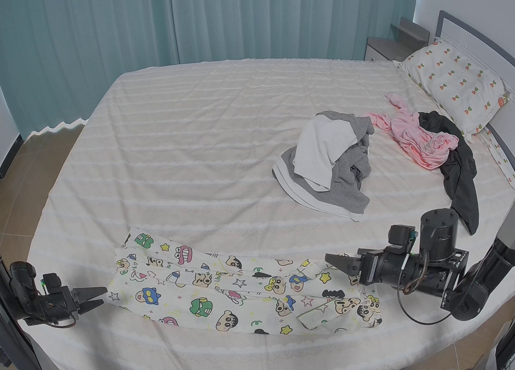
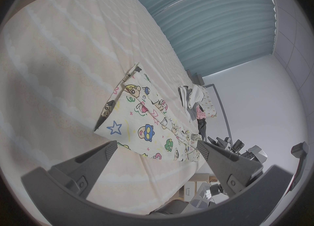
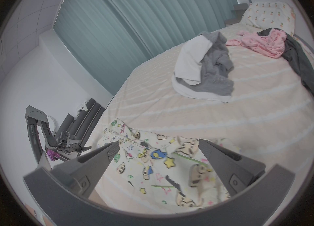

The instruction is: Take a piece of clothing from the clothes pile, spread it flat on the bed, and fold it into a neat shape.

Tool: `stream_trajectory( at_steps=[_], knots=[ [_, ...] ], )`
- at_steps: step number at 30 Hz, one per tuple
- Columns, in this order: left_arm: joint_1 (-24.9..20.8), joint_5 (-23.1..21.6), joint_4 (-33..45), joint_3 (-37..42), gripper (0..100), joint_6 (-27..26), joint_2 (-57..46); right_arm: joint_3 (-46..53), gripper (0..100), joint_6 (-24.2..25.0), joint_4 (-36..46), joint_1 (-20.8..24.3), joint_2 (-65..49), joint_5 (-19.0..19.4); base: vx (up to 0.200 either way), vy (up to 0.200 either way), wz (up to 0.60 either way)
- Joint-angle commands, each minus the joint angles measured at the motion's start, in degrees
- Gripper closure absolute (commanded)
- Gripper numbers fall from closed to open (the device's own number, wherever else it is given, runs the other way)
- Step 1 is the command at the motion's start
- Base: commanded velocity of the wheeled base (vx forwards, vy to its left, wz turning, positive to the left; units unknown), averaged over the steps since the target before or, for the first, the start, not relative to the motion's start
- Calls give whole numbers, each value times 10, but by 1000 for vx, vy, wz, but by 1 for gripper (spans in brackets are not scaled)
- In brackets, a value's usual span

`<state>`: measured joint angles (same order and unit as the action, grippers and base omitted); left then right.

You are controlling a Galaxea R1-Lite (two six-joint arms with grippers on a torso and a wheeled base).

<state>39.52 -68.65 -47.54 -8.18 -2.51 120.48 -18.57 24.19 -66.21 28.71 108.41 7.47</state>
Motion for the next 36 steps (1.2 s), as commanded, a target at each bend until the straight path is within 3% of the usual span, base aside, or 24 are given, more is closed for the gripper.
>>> stream_trajectory(
  at_steps=[1,8,21,36],
  knots=[
    [0,0,0,1,0,0,1,-64,0,25,28,38,60,-3,0,0,0],
    [0,0,0,0,0,0,2,-82,0,32,19,23,187,-5,0,0,0],
    [0,0,0,0,0,-1,5,-47,0,35,13,-37,201,3,0,0,0],
    [-1,0,-1,-1,0,-1,5,-70,0,32,30,-8,55,-1,0,0,0]
  ],
)
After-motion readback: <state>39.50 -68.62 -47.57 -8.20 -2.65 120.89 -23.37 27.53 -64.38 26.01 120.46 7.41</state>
